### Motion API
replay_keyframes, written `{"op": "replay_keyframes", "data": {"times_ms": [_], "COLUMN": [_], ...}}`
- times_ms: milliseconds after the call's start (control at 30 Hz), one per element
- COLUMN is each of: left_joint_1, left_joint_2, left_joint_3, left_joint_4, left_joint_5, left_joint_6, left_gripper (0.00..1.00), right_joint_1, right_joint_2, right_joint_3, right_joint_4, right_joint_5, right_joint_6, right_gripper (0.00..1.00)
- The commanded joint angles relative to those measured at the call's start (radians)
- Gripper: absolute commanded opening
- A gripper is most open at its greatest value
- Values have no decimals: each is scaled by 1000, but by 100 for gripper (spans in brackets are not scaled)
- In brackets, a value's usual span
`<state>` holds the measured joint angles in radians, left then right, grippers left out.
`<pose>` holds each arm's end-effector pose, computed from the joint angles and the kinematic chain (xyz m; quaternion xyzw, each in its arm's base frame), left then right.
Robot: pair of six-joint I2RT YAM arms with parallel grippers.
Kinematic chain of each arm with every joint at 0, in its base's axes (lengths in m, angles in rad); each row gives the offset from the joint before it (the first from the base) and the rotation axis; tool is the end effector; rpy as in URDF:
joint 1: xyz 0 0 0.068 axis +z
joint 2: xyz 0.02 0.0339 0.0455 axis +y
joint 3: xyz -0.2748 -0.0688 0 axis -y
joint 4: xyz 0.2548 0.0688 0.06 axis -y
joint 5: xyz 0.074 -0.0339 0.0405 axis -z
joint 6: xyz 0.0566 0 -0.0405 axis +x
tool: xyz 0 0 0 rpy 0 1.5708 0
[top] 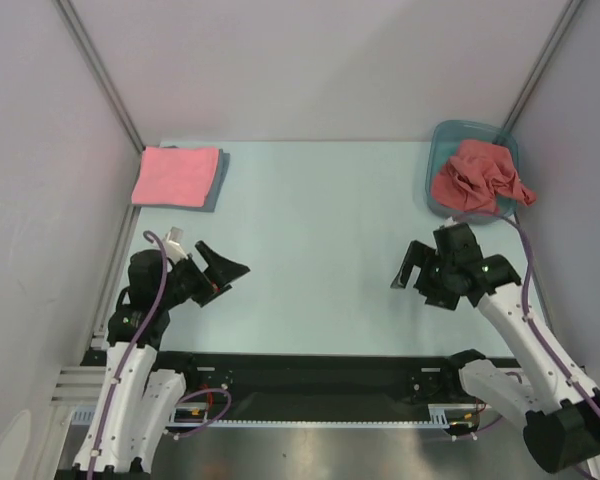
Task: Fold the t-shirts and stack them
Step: Grab the tshirt from the pile
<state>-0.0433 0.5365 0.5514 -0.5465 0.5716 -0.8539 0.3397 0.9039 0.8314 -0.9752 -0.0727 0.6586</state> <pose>0.1410 -0.0368 0.2561 -0.1997 0.8205 -0.4271 0.3231 0.1624 0.0617 0.2578 0.1440 0.9546 0.1545 0.2101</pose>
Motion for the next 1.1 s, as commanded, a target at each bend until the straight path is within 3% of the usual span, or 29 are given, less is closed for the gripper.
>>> {"op": "replay_keyframes", "data": {"times_ms": [0, 33, 67, 167, 333, 533, 833, 933, 1033, 1067], "left_joint_1": [5, -3, -18, -26, -64, -79, -93, -112, -133, -144], "left_joint_2": [37, 37, 33, 17, -6, -53, 12, 52, 82, 97], "left_joint_3": [139, 157, 182, 191, 203, 167, 189, 222, 251, 263], "left_joint_4": [-151, -170, -182, -191, -219, -263, -250, -242, -248, -250], "left_joint_5": [-47, -71, -96, -85, -125, -164, -167, -165, -191, -193], "left_joint_6": [208, 226, 249, 262, 331, 389, 429, 441, 458, 464], "left_gripper": [96, 96, 95, 90, 88, 84, 72, 68, 64, 63], "right_joint_1": [-103, -134, -163, -270, -424, -502, -544, -545, -551, -553], "right_joint_2": [93, 128, 204, 311, 594, 971, 1300, 1356, 1385, 1392], "right_joint_3": [139, 170, 202, 323, 569, 914, 1273, 1313, 1348, 1371], "right_joint_4": [94, 118, 151, 295, 492, 417, 307, 300, 308, 302], "right_joint_5": [28, 33, 34, 121, 187, 281, 303, 286, 274, 274], "right_joint_6": [-57, -56, -56, -34, -76, -169, -255, -255, -249, -246], "right_gripper": [100, 100, 90, 79, 75, 77, 73, 66, 50, 34]}}
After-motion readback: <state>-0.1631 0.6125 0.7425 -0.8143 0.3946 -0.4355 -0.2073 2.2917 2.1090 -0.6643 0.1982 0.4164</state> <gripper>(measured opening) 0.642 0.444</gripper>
